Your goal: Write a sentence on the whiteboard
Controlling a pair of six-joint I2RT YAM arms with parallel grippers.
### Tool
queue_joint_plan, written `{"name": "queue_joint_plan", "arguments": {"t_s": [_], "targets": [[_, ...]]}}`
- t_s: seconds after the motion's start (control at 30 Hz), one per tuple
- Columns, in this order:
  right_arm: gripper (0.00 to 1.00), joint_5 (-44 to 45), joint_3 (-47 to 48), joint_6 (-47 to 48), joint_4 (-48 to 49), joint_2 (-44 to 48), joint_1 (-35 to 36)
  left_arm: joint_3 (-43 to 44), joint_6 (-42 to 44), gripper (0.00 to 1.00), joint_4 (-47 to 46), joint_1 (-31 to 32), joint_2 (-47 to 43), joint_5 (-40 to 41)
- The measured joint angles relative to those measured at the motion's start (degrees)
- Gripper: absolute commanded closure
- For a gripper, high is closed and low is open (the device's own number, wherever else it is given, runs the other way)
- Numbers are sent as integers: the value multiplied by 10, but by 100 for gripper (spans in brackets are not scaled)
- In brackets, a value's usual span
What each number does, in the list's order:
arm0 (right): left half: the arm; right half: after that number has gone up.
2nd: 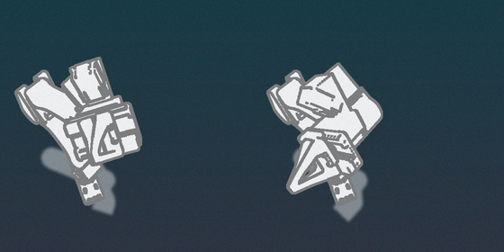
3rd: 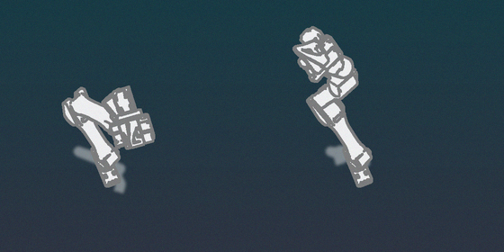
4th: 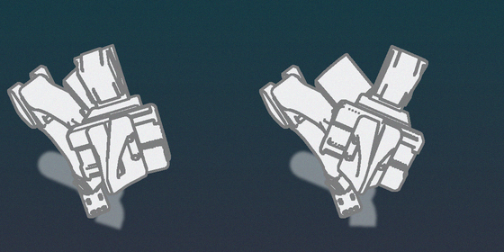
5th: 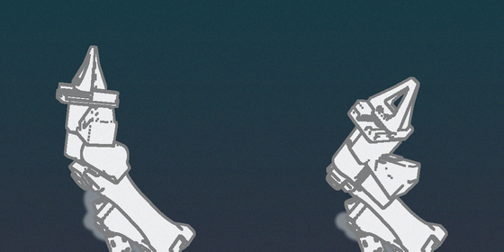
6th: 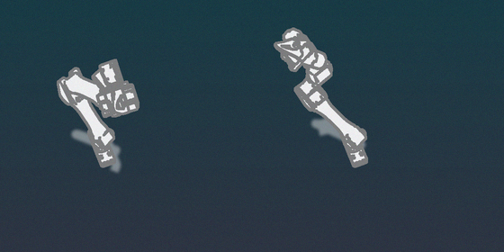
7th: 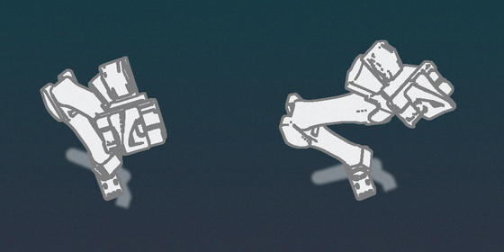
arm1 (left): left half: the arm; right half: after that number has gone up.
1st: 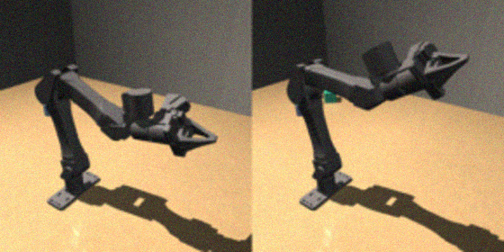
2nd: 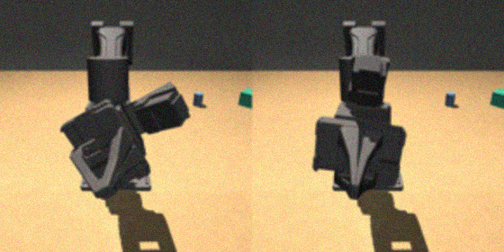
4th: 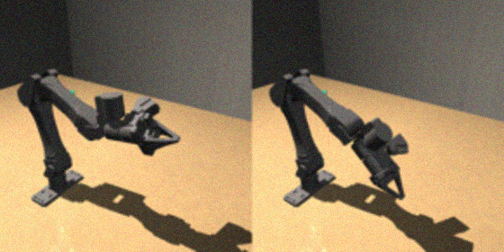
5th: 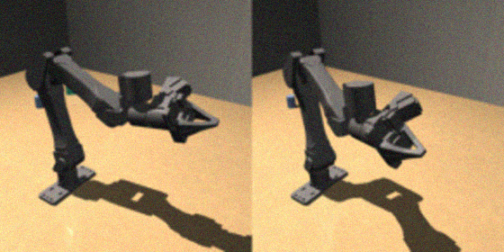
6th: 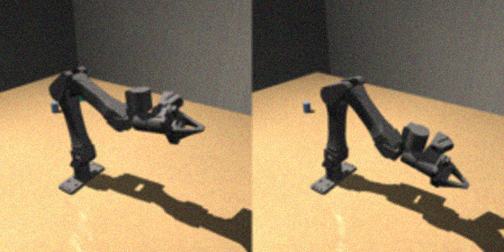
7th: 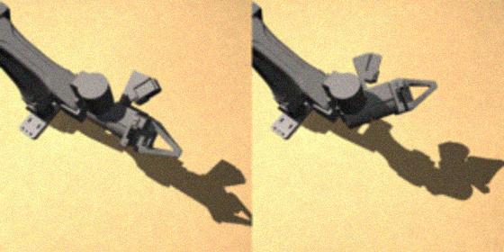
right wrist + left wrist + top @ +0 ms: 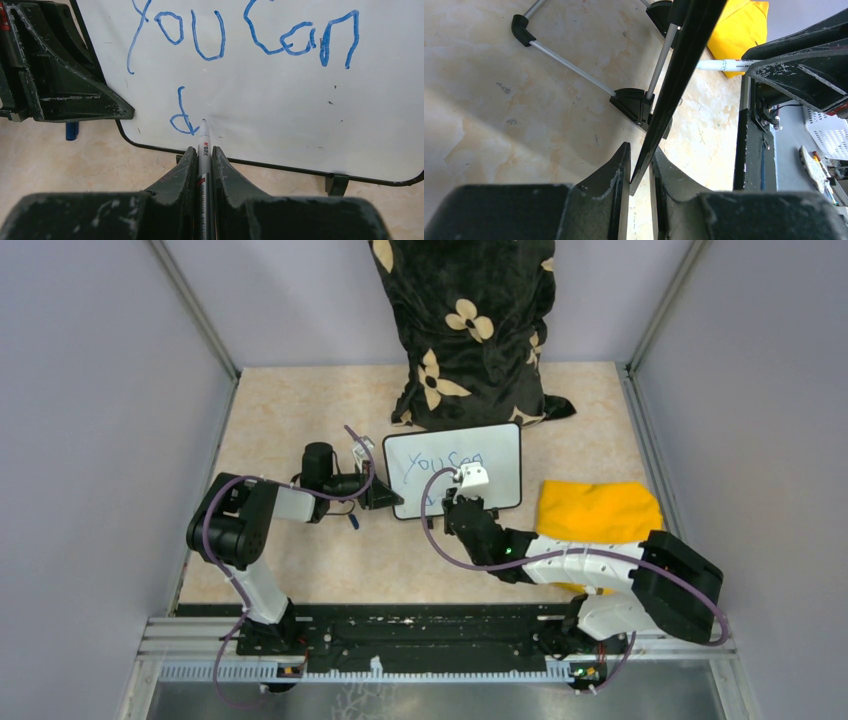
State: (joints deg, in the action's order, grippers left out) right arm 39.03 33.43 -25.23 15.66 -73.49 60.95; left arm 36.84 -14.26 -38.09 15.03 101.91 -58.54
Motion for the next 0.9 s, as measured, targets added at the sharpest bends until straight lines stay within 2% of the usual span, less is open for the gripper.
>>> {"name": "queue_joint_plan", "arguments": {"t_s": [0.9], "targets": [[100, -1, 16, 11, 15, -41, 0, 0, 0, 75, 0, 0, 0, 0]]}}
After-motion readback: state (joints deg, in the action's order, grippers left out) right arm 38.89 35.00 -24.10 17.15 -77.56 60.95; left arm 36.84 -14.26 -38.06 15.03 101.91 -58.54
